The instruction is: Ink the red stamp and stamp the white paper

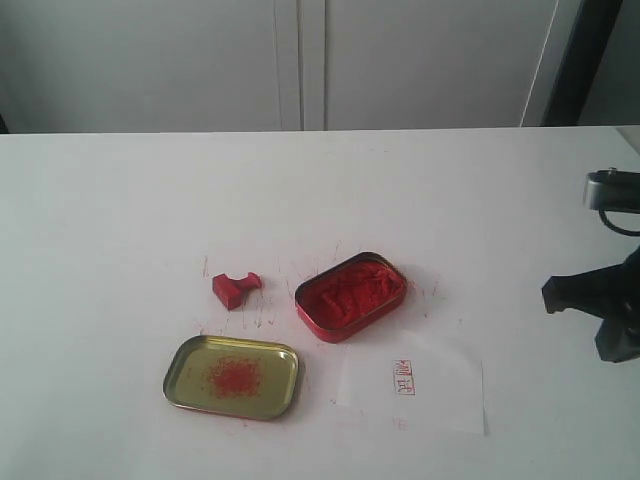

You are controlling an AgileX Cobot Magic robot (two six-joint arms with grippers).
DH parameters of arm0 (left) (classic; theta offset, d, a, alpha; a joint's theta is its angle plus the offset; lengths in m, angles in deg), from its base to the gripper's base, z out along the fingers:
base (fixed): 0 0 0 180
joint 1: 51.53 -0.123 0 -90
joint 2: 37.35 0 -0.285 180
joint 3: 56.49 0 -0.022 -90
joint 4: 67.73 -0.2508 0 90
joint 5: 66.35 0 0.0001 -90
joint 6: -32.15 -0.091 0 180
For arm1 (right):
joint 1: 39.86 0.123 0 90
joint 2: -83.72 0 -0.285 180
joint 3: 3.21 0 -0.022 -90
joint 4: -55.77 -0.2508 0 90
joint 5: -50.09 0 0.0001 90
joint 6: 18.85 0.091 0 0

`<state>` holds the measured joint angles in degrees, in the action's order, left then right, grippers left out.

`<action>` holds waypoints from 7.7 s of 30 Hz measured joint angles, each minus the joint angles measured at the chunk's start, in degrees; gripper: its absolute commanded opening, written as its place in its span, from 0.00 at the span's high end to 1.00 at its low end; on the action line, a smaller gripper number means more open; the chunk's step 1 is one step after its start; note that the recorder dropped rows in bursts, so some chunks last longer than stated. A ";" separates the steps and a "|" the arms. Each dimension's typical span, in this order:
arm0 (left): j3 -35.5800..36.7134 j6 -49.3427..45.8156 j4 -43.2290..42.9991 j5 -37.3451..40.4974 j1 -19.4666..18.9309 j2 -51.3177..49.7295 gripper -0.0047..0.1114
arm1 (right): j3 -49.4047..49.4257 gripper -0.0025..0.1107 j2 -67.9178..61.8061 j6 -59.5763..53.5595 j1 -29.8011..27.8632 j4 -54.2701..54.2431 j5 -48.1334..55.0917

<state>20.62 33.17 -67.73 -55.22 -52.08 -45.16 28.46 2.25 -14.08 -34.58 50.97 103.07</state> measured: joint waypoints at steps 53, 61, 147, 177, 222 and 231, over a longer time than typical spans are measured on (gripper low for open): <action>0.00 0.00 0.00 0.00 0.00 0.00 0.96 | 20.01 0.98 37.55 0.00 0.00 1.90 -11.25; 0.00 0.00 0.00 0.00 0.00 0.00 0.96 | 20.01 0.98 37.55 0.00 0.00 1.90 -11.23; 0.00 0.00 0.00 0.00 0.00 0.00 0.96 | 23.66 0.98 73.47 0.00 0.00 5.23 -17.11; 0.00 0.00 0.00 0.00 0.00 0.00 0.96 | 45.31 0.98 73.47 0.00 0.00 7.45 -32.31; 0.00 0.00 0.00 0.00 0.00 0.00 0.96 | 45.31 0.98 73.47 -0.90 0.00 7.45 -32.45; 0.00 0.00 0.00 0.00 0.00 0.00 0.96 | 45.31 0.98 73.47 -0.90 0.00 7.45 -32.45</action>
<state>20.62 33.17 -67.73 -55.22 -52.08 -45.16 73.77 75.71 -14.97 -34.58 58.42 70.62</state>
